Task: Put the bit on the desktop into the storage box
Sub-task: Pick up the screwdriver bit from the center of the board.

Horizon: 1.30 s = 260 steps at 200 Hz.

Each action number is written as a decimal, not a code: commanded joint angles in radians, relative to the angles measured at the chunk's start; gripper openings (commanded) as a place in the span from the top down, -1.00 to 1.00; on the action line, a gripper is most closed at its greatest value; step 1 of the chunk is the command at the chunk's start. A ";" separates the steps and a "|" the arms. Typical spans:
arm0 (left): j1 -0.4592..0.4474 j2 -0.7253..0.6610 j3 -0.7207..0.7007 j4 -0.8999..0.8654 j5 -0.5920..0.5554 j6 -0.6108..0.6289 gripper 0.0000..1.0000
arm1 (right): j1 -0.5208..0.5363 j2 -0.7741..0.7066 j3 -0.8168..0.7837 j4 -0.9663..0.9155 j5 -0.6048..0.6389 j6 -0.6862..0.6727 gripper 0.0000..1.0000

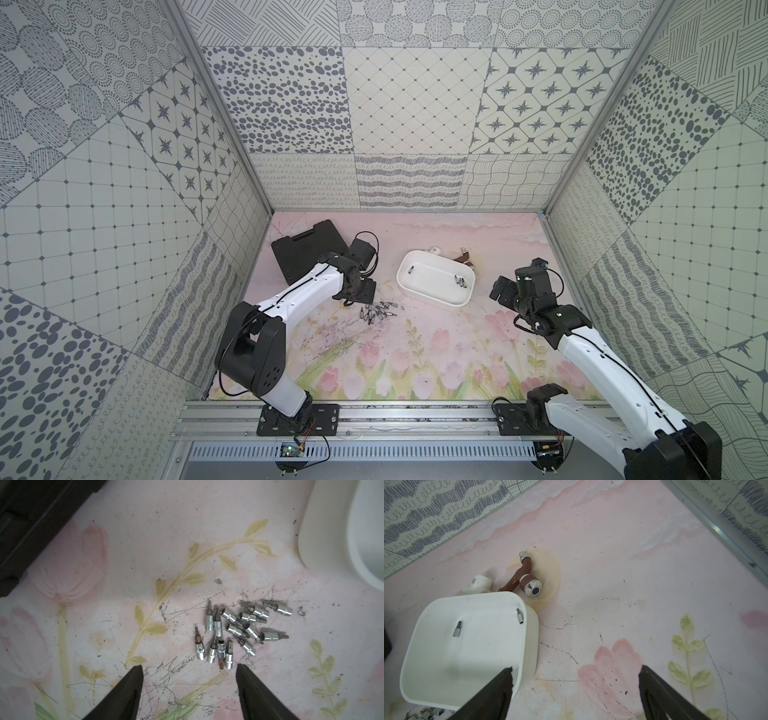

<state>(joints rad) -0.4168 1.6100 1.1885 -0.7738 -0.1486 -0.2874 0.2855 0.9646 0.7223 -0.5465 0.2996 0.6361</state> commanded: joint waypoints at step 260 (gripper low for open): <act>0.047 0.194 -0.023 -0.004 0.162 -0.013 0.25 | -0.008 0.005 -0.003 0.042 -0.001 -0.014 -0.94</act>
<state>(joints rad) -0.3721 1.7912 1.1660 -0.7704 -0.0059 -0.3096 0.2836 0.9668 0.7223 -0.5404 0.2962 0.6361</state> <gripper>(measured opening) 0.384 0.968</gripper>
